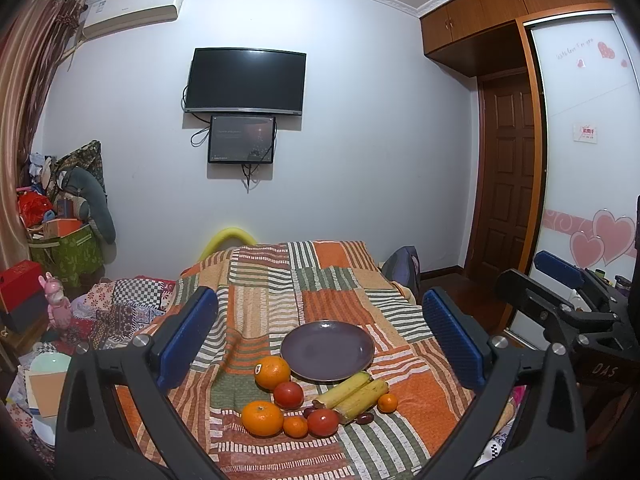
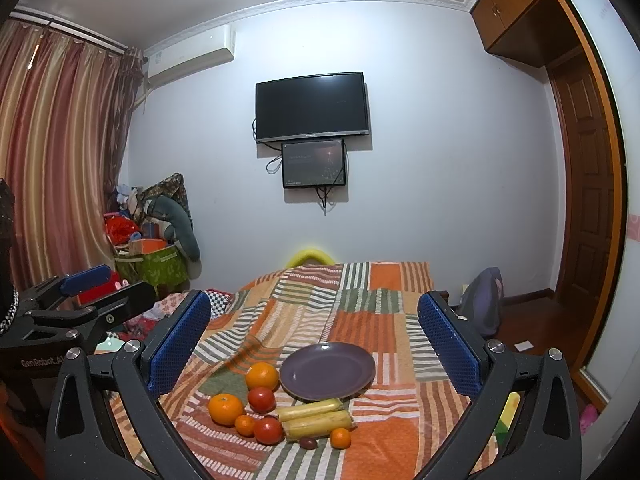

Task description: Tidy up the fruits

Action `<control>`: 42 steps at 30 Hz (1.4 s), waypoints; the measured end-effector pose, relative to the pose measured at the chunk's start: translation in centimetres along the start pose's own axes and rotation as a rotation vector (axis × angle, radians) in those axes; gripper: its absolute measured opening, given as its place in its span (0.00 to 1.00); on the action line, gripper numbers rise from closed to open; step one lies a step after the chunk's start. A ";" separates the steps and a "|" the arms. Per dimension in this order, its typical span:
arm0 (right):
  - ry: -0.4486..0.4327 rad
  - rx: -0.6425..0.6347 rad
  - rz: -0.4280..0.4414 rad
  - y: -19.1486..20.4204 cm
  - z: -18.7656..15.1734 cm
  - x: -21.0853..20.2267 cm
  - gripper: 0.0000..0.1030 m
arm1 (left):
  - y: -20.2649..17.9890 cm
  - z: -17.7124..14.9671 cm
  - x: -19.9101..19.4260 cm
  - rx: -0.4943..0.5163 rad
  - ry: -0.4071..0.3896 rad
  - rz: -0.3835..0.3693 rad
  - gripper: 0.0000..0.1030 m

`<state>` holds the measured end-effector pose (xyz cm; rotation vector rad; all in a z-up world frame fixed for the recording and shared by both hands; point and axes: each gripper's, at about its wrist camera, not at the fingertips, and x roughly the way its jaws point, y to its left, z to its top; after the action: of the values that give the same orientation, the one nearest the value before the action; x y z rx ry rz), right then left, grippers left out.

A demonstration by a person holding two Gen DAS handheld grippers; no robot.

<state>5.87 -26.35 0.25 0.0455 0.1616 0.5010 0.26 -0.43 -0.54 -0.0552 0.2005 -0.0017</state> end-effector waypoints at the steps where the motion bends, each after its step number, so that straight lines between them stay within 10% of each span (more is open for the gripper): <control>1: 0.000 0.000 0.000 0.0 0.0 0.0 1.00 | 0.0 0.0 0.0 0.000 0.000 0.000 1.00; 31: 0.016 0.015 -0.013 -0.2 -1.2 0.9 1.00 | 0.0 -0.3 0.7 0.005 0.010 0.015 1.00; 42: 0.132 -0.001 -0.032 -1.7 -3.4 3.8 0.86 | 3.2 -2.1 4.6 -0.009 0.133 0.037 0.80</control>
<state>9.42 -25.98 -3.80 0.0084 0.2904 0.4722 4.35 2.64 -3.70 -0.0602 0.3342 0.0324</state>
